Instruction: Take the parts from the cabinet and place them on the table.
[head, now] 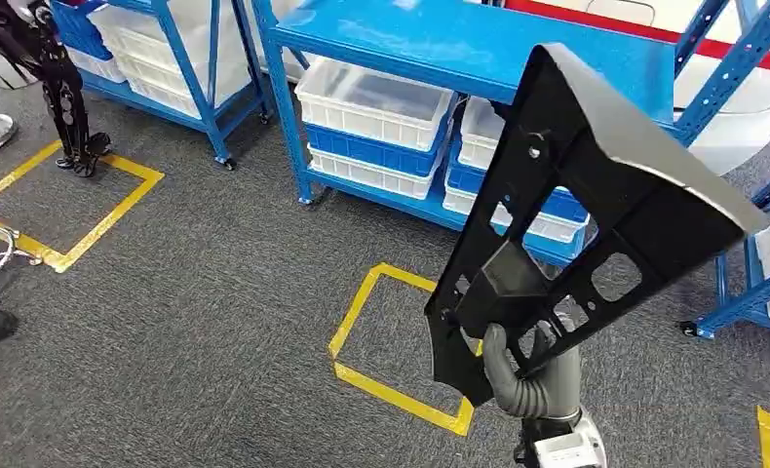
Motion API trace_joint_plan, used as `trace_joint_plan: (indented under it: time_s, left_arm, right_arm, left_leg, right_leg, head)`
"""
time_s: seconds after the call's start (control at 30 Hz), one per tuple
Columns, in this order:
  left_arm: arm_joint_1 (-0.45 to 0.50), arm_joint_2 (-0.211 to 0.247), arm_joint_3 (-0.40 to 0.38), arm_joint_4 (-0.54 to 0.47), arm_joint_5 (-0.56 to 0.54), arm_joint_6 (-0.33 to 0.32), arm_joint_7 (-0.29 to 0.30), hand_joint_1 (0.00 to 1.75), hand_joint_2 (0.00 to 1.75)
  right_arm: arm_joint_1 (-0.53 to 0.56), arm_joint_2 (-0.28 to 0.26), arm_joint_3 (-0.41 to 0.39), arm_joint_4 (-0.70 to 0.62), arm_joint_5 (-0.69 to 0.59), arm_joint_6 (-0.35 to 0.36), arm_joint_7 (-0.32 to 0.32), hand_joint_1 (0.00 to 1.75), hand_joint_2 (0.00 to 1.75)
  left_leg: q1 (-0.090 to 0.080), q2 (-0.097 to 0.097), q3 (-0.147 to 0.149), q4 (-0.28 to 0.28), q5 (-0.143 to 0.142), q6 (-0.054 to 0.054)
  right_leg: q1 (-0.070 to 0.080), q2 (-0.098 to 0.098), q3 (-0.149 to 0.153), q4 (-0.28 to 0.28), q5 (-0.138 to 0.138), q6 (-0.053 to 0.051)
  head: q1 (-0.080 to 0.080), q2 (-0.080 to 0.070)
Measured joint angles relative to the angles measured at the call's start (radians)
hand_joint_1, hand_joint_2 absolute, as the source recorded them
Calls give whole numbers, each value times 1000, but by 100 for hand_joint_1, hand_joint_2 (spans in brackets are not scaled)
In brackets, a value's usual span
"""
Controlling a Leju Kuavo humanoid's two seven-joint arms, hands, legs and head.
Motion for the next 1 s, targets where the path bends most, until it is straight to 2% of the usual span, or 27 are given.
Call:
trace_joint_plan:
  time_s: [0.07, 0.1, 0.13, 0.17, 0.2, 0.27, 0.3, 0.33, 0.37, 0.4, 0.43, 0.47, 0.5, 0.53, 0.6, 0.63, 0.67, 0.7, 0.73, 0.77, 0.8, 0.83, 0.87, 0.9, 0.93, 0.97, 1.0]
  left_arm:
    - [4, 3, 0, 0, -3, -8, 10, 0, 175]
    - [6, 4, 0, 0, -7, -10, 12, 0, 175]
    - [7, 5, 0, 0, -11, -13, 13, 0, 175]
    - [8, 8, 0, 0, -11, -16, 14, 0, 175]
    - [6, 8, 0, 0, -11, -16, 14, 0, 175]
    - [7, 9, 0, 0, -10, -6, 3, 0, 175]
    - [9, 9, 0, 0, -3, -7, 2, 0, 175]
    - [11, 10, 1, 0, 4, -12, 4, 0, 175]
    - [12, 10, 2, 0, 9, -23, 13, 0, 175]
    - [13, 11, 3, 0, 8, -35, 24, 0, 175]
    - [13, 11, 3, 0, 6, -44, 31, 0, 175]
    - [13, 12, 3, 0, 2, -57, 40, 0, 175]
    - [13, 15, 3, 0, -2, -74, 51, 0, 175]
    - [15, 16, 3, 0, -6, -87, 59, 0, 175]
    - [27, 20, 4, 0, -9, -110, 75, 0, 175]
    - [27, 25, 5, 0, -9, -116, 79, 0, 175]
    - [27, 24, 4, 1, -9, -124, 82, 0, 175]
    - [26, 24, 4, 1, -9, -125, 85, 0, 175]
    - [25, 25, 4, 1, -9, -125, 85, 0, 175]
    - [25, 24, 4, 1, -9, -125, 86, 0, 175]
    - [25, 24, 4, 1, -9, -124, 87, 0, 175]
    - [26, 24, 5, 1, -8, -123, 87, 0, 175]
    - [26, 25, 6, 1, -8, -119, 87, 0, 175]
    - [27, 26, 6, 1, -8, -115, 85, 0, 175]
    - [26, 26, 6, 1, -8, -112, 84, 0, 175]
    - [25, 26, 6, 1, -8, -110, 83, 0, 175]
    - [23, 26, 6, 1, -7, -108, 80, 0, 175]
  right_arm:
    - [-4, 0, 2, 0, 0, 3, -1, 175, 175]
    - [-6, 1, 3, 0, 0, 4, -1, 175, 175]
    - [-9, 0, 3, 0, 0, 4, -1, 175, 175]
    - [-8, 0, 3, 0, 0, 4, -2, 175, 175]
    - [-7, 0, 3, 0, 0, 4, -2, 175, 175]
    - [-1, 0, 3, 0, 0, 4, -2, 175, 175]
    - [3, 0, 3, 2, 0, 2, -2, 175, 175]
    - [7, 0, 3, 2, 0, 2, -3, 175, 175]
    - [9, -1, 3, 2, 0, 2, -3, 175, 175]
    - [9, -2, 3, 2, 0, 3, -5, 175, 175]
    - [8, -1, 3, 2, 0, 5, -5, 175, 175]
    - [8, -1, 3, 2, 0, 7, -6, 175, 175]
    - [8, 0, 3, 2, -1, 10, -7, 175, 175]
    - [8, 0, 3, 2, -1, 16, -7, 175, 175]
    - [1, 0, 3, 5, -2, 22, -7, 175, 175]
    - [-4, 1, 3, 5, -2, 26, -7, 175, 175]
    - [-6, 3, 3, 5, -2, 27, -7, 175, 175]
    - [-5, 5, 2, 5, -2, 28, -7, 175, 175]
    - [-5, 6, 2, 6, -2, 28, -7, 175, 175]
    - [-6, 5, 1, 8, -2, 28, -7, 175, 175]
    - [-6, 6, 1, 10, -2, 28, -7, 175, 175]
    - [-6, 6, 1, 11, -2, 28, -7, 175, 175]
    - [-6, 6, 2, 12, -1, 28, -7, 175, 175]
    - [-6, 6, 1, 12, -1, 28, -7, 175, 175]
    - [-6, 6, 1, 12, -1, 28, -7, 175, 175]
    - [-6, 7, 1, 12, -1, 28, -7, 175, 175]
    - [-6, 7, 1, 12, -1, 28, -6, 175, 175]
  left_leg:
    - [-8, -25, -10, 0, 1, 10]
    - [-8, -41, -10, -3, 6, 18]
    - [-1, -52, -8, -8, 10, 25]
    - [-1, -63, -9, -8, 12, 34]
    - [-1, -75, -12, -8, 13, 42]
    - [-3, -107, -17, -8, 16, 46]
    - [-4, -124, -18, -7, 17, 47]
    - [-4, -141, -18, -7, 18, 47]
    - [-3, -158, -18, -7, 20, 46]
    - [-2, -174, -18, -7, 22, 43]
    - [-2, -188, -19, -7, 25, 39]
    - [-7, -199, -22, -4, 27, 33]
    - [-10, -211, -25, -3, 28, 29]
    - [-9, -218, -27, -6, 32, 24]
    - [-4, -239, -33, -14, 43, 7]
    - [-1, -220, -37, -5, 36, 7]
    - [-11, -154, -48, 24, 11, 4]
    - [-9, -110, -80, 93, -33, -1]
    - [-6, -91, -112, 166, -69, -4]
    - [-3, -81, -151, 250, -103, -7]
    - [0, -77, -169, 293, -113, -10]
    - [3, -75, -165, 290, -102, -12]
    - [4, -71, -140, 247, -76, -13]
    - [5, -62, -96, 171, -40, -13]
    - [5, -33, -41, 80, -4, -12]
    - [2, 18, -7, 16, -2, -12]
    - [-4, 4, -3, 8, -1, 1]
  right_leg:
    - [-2, -24, 4, -6, 2, 3]
    - [0, -33, 5, -4, -2, 12]
    - [-8, 18, -6, 11, -13, 18]
    - [-10, 71, -23, 51, -38, 11]
    - [-10, 101, -61, 132, -75, 3]
    - [-10, 116, -139, 287, -127, -4]
    - [-10, 117, -162, 324, -133, 0]
    - [-10, 118, -156, 304, -119, 7]
    - [-12, 120, -128, 240, -88, 16]
    - [-13, 129, -87, 154, -52, 24]
    - [-17, 155, -45, 67, -22, 30]
    - [-20, 206, -25, 15, -11, 29]
    - [-20, 189, -23, 14, -6, 19]
    - [-15, 182, -17, 15, -5, 16]
    - [-12, 159, -17, 13, 5, 0]
    - [-28, 144, -16, 5, 11, -9]
    - [-23, 134, -14, 4, 11, -17]
    - [-20, 118, -13, 5, 10, -24]
    - [-15, 104, -13, 5, 9, -26]
    - [-12, 87, -13, 5, 8, -27]
    - [-10, 71, -13, 5, 7, -28]
    - [-10, 57, -12, 5, 6, -28]
    - [-10, 43, -11, 5, 5, -29]
    - [-10, 31, -8, 6, 3, -29]
    - [-10, 20, -4, 6, -1, -23]
    - [-6, 9, 0, 7, -5, -19]
    - [6, -1, -7, 12, -12, -11]
  head:
    - [0, 0]
    - [-1, 0]
    - [1, 0]
    - [1, 0]
    - [5, 0]
    - [5, 0]
    - [5, 0]
    - [5, 0]
    - [6, 0]
    - [6, 0]
    - [6, 0]
    - [6, 0]
    - [3, 0]
    - [3, 0]
    - [6, 0]
    - [4, 0]
    - [0, 0]
    - [-8, 0]
    - [-6, 0]
    - [-6, 0]
    - [-7, 0]
    - [-7, 0]
    - [-7, 0]
    - [-8, 0]
    - [-7, 0]
    - [-7, 0]
    - [-4, 0]
